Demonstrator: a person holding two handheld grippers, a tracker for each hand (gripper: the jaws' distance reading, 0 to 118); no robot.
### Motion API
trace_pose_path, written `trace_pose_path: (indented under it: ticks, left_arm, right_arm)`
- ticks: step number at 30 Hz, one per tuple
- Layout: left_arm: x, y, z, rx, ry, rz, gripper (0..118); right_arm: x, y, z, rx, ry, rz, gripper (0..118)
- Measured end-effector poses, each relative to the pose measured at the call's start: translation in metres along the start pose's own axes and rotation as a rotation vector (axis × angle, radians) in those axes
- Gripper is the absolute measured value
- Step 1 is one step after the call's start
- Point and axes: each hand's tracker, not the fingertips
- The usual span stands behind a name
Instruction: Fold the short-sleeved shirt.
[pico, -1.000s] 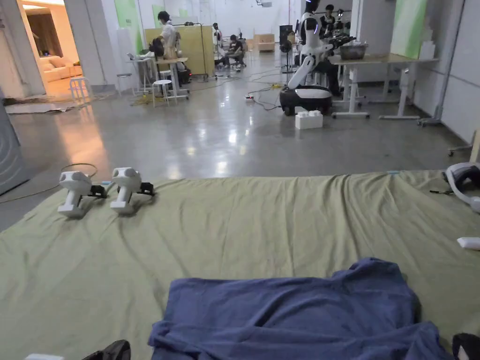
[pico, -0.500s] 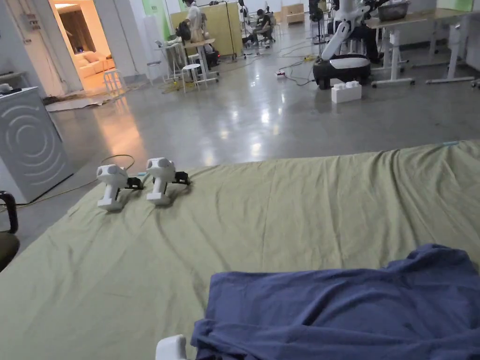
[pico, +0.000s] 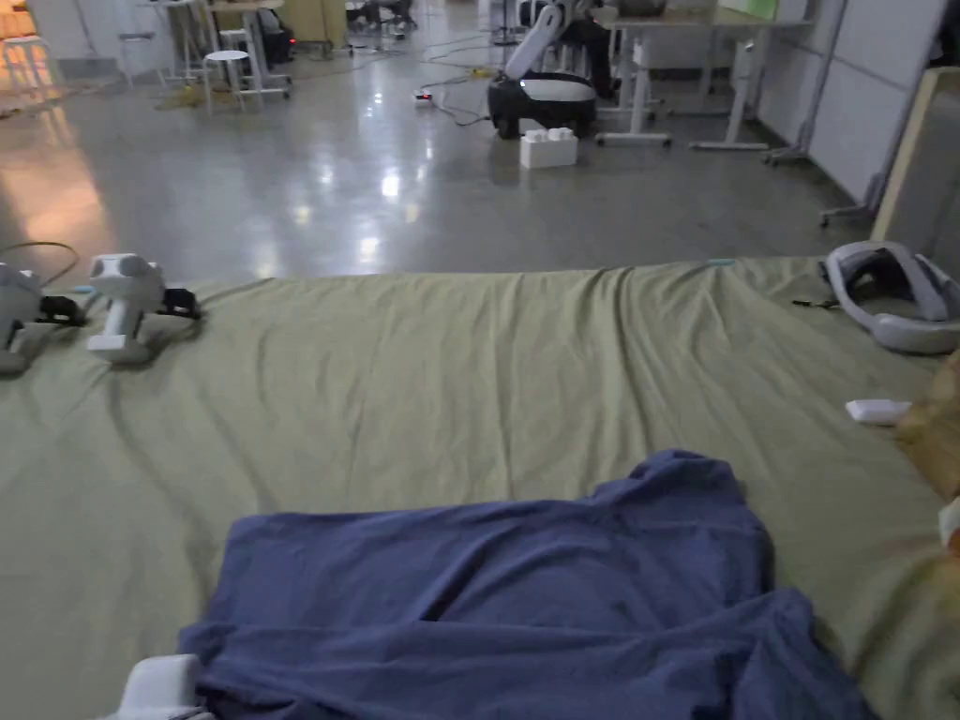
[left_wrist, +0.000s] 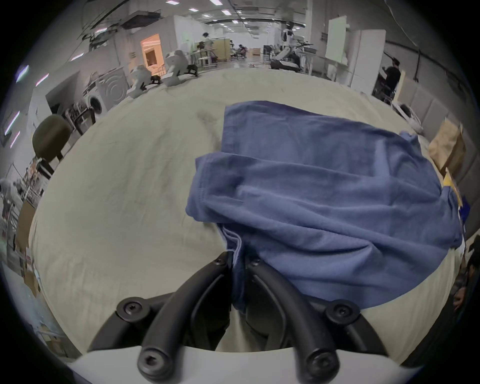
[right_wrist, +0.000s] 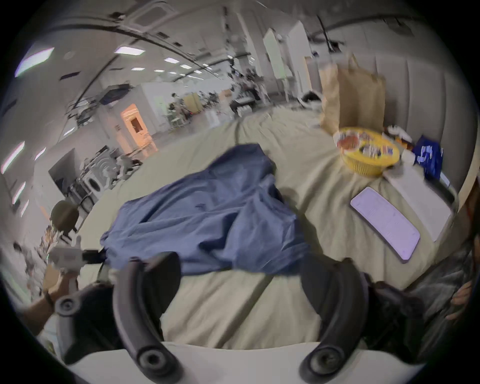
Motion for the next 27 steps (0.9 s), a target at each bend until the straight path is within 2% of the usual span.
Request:
trace_pose_path:
  ticks: [1, 2, 4, 5, 6, 7, 9, 11, 13, 15, 17, 18, 24, 27]
  left_arm:
    - [-0.001, -0.001, 0.000, 0.001, -0.002, 0.004, 12]
    - [-0.002, -0.001, 0.001, 0.001, -0.005, 0.006, 12]
    - [-0.007, 0.001, 0.000, -0.002, -0.020, 0.026, 12]
    - [-0.008, 0.001, 0.001, -0.004, -0.024, 0.031, 12]
    - [-0.008, 0.001, 0.001, -0.005, -0.025, 0.033, 12]
    - [-0.008, 0.000, 0.001, -0.005, -0.026, 0.033, 12]
    - [-0.008, 0.002, 0.003, -0.007, -0.028, 0.039, 12]
    - [-0.014, 0.004, 0.011, -0.007, -0.052, 0.073, 11]
    - [-0.025, -0.001, 0.047, 0.148, -0.088, 0.175, 10]
    - [-0.034, -0.007, 0.083, 0.223, -0.096, 0.219, 9]
    - [-0.043, -0.011, 0.106, 0.204, -0.136, 0.239, 9]
    - [-0.046, -0.016, 0.115, 0.204, -0.137, 0.246, 9]
    - [-0.061, -0.070, 0.137, 0.143, -0.161, 0.257, 9]
    - [-0.060, -0.104, 0.134, 0.085, -0.169, 0.241, 9]
  right_arm:
    - [0.014, 0.001, -0.018, 0.011, -0.015, -0.029, 101]
    - [0.022, 0.002, -0.036, 0.002, -0.037, -0.025, 101]
    - [0.031, 0.003, -0.075, -0.006, -0.169, 0.051, 99]
    - [0.045, -0.001, -0.094, -0.049, -0.202, 0.087, 88]
    - [0.057, 0.009, -0.106, -0.164, -0.121, -0.031, 59]
    - [0.061, 0.009, -0.106, -0.129, -0.068, -0.090, 23]
    - [0.054, 0.006, -0.108, -0.119, -0.129, 0.015, 12]
    - [0.054, 0.008, -0.108, -0.148, -0.117, 0.010, 11]
    - [0.048, 0.010, -0.089, -0.109, -0.133, 0.013, 11]
    - [0.044, 0.014, -0.067, -0.056, -0.168, 0.051, 11]
    - [0.034, 0.013, -0.052, -0.058, -0.311, 0.142, 11]
    - [0.036, 0.009, -0.041, -0.016, -0.303, 0.144, 10]
    - [0.051, -0.020, 0.008, -0.018, -0.261, 0.144, 11]
    - [0.038, -0.042, 0.022, -0.057, -0.253, 0.192, 10]
